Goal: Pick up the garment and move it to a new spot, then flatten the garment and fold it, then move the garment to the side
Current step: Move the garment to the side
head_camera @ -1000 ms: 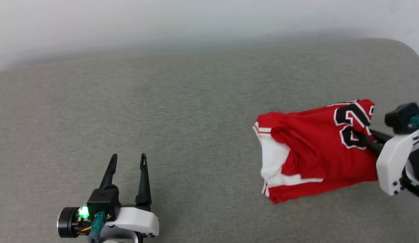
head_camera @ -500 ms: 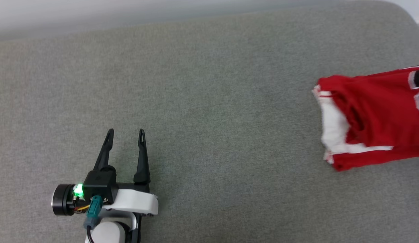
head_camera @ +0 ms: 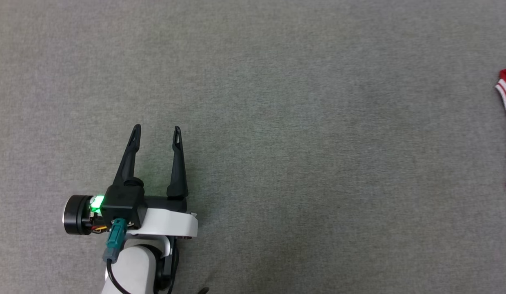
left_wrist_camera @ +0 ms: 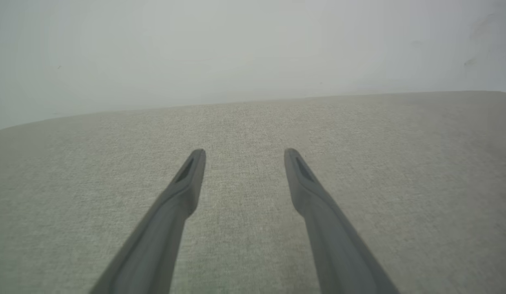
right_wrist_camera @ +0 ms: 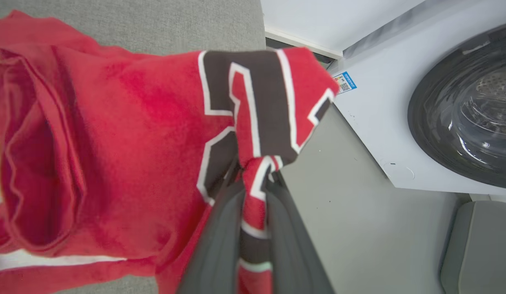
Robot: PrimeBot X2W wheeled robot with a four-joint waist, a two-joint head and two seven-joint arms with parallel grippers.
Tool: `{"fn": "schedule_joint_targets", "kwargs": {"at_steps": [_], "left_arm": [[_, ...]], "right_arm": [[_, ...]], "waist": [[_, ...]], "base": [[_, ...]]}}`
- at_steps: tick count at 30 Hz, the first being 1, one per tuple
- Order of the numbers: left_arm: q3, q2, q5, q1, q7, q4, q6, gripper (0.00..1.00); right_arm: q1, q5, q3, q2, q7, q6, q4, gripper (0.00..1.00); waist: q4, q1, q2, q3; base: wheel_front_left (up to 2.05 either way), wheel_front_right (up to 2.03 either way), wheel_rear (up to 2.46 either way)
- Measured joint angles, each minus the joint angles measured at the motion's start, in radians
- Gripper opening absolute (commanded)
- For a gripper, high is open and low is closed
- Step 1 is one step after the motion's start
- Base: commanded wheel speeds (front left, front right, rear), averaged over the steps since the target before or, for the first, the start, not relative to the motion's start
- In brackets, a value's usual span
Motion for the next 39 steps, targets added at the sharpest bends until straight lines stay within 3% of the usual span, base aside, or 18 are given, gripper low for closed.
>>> {"fn": "schedule_joint_targets", "kwargs": {"at_steps": [7, 8, 9, 16, 24, 30, 39], "left_arm": [[-0.012, -0.001, -0.004, -0.011, 0.000, -0.001, 0.009, 1.00], [-0.013, -0.001, -0.005, -0.011, 0.000, 0.001, 0.010, 1.00], [-0.013, -0.001, -0.007, -0.011, 0.000, 0.003, 0.014, 1.00], [-0.007, -0.001, -0.020, 0.025, 0.000, 0.023, 0.023, 1.00], [0.008, -0.002, -0.031, 0.093, 0.000, 0.048, 0.024, 1.00], [0.024, -0.002, -0.033, 0.132, 0.000, 0.057, 0.024, 1.00], [0.049, -0.001, -0.046, 0.182, 0.000, 0.076, 0.011, 1.00]], "right_arm": [[-0.022, -0.043, -0.059, 0.026, -0.040, 0.000, 0.099, 0.00], [-0.026, -0.050, -0.066, 0.034, -0.048, 0.000, 0.108, 0.38], [-0.030, -0.060, -0.069, 0.040, -0.054, 0.000, 0.115, 1.00], [-0.040, -0.137, -0.111, 0.087, -0.130, 0.000, 0.133, 1.00], [-0.036, -0.236, -0.199, 0.191, -0.356, 0.000, 0.023, 1.00], [0.022, -0.353, -0.298, 0.360, -0.513, 0.000, -0.140, 1.00], [0.217, -0.425, -0.313, 0.657, -0.564, 0.000, -0.421, 1.00]], "waist": [[0.030, 0.0000, 0.0000, 0.025], [0.030, 0.0000, 0.0000, 0.021], [0.031, 0.0000, 0.0000, 0.016], [0.028, 0.0000, 0.0000, -0.054], [0.025, -0.0002, 0.0000, -0.169], [0.030, -0.0003, 0.0001, -0.247], [0.055, -0.0003, 0.0001, -0.341]], "base": [[0.00, 0.00, 0.00], [0.00, 0.00, 0.00], [0.00, 0.00, 0.00], [0.00, 0.00, 0.00], [0.00, 0.00, 0.00], [0.00, 0.00, 0.00], [0.00, 0.00, 0.00]]}}
